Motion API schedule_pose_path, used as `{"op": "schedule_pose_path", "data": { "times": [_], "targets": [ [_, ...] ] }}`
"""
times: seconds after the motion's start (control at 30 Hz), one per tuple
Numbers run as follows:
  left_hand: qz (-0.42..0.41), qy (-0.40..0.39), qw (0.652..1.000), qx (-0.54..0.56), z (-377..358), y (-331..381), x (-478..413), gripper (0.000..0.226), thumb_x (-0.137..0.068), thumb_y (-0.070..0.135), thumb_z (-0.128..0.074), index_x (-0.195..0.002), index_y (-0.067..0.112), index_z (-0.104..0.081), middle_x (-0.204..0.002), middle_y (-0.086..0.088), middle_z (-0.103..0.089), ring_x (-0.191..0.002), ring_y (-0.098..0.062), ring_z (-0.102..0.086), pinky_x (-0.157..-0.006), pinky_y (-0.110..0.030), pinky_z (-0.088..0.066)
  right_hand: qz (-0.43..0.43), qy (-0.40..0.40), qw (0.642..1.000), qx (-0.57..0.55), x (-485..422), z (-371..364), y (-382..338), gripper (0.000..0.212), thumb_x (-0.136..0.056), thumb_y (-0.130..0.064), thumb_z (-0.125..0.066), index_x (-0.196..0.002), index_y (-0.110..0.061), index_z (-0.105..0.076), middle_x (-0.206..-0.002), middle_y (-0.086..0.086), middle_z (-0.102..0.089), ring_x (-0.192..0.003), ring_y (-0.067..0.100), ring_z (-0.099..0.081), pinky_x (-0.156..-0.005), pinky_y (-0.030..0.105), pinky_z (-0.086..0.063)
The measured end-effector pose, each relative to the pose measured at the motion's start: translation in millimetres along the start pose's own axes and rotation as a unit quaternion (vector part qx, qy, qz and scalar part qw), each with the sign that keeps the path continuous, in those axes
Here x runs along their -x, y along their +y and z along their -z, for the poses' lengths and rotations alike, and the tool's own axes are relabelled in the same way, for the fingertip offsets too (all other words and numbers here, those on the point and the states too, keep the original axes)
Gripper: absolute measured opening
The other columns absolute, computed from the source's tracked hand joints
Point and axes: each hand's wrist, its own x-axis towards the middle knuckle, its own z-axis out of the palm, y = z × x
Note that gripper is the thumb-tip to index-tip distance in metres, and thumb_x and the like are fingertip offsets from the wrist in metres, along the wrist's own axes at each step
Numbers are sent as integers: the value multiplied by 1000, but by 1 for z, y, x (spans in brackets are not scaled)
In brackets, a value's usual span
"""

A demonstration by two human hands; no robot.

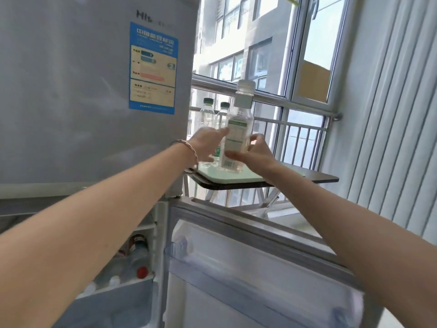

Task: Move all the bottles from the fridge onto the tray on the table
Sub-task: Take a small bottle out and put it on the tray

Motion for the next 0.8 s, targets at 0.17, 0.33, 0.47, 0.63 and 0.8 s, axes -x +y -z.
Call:
{"op": "schedule_pose_path", "data": {
  "times": [0.17, 0.33, 0.47, 0.63, 0.8],
  "targets": [
    [28, -50, 998, -21, -56, -10, -50, 49, -100, 41, -35, -127, 4, -53, -121, -14, -59, -102, -23, -55, -89, -36, -50, -58, -29, 998, -4, -56, 25, 49, 87, -72, -26, -84, -139, -9, -32, -123, 15, -61, -111, 31, -60, -101, 47, -47],
    [12, -69, 996, -47, -89, -27, -95, 44, -100, 27, -42, -133, -2, -43, -106, -12, -54, -80, -14, -52, -69, -24, -46, -81, -53, 995, -11, -103, 28, 92, 76, -76, -18, -81, -138, -8, -37, -117, 12, -63, -103, 25, -61, -91, 36, -48],
    [20, -57, 997, -54, -98, -43, -129, 37, -100, 25, -43, -125, -1, -51, -96, -7, -51, -65, -7, -42, -59, -19, -38, -95, -77, 993, -6, -132, 23, 114, 51, -79, -11, -77, -125, -9, -55, -116, 12, -67, -99, 21, -64, -77, 27, -49],
    [17, -51, 996, -73, -99, -44, -144, 23, -101, 24, -38, -116, 10, -49, -81, -2, -47, -75, -15, -46, -66, -23, -40, -90, -129, 987, 12, -224, 10, 182, 117, -38, -41, -95, -134, -11, -38, -117, 8, -65, -107, 23, -66, -95, 44, -54],
    [17, -59, 995, -79, -100, -43, -142, 42, -103, 22, -36, -141, 6, -40, -109, -6, -57, -95, -15, -54, -77, -19, -42, -94, -122, 988, 14, -185, -1, 135, 58, -69, -9, -72, -125, -13, -57, -121, 11, -65, -113, 24, -61, -103, 41, -46]
  ]
}}
